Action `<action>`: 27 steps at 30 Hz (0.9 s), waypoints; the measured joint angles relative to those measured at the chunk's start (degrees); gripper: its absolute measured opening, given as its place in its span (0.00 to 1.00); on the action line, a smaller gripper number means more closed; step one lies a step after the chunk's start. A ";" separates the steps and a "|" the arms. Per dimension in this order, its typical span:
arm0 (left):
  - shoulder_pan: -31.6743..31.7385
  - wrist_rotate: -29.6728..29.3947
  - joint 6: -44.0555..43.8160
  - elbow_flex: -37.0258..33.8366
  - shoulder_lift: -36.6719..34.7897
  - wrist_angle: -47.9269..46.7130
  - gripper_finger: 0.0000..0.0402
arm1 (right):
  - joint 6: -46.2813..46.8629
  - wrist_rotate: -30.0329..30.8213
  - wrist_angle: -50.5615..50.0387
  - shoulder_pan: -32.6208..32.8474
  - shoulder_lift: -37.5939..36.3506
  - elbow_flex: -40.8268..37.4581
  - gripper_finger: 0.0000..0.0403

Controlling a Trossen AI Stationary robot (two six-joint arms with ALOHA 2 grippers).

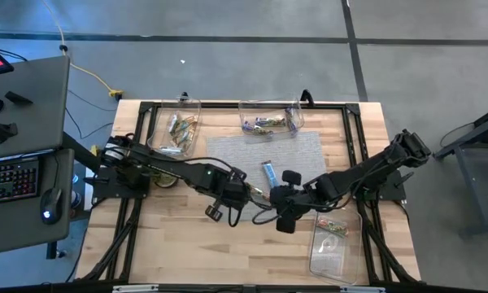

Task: Pick and place Granola Bars by type
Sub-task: Put the red granola bar into the bottom transparent bin

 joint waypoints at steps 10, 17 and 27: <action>0.13 6.37 -1.79 11.42 -0.91 -3.37 0.00 | -17.51 15.51 0.85 -0.07 0.29 0.00 0.27; 0.96 7.58 -2.82 20.42 -9.77 -9.26 0.00 | -23.32 16.30 7.23 0.15 0.20 0.09 0.27; 0.87 21.90 1.21 6.44 -24.00 5.70 0.00 | -33.08 10.88 35.05 -0.85 0.17 0.06 0.27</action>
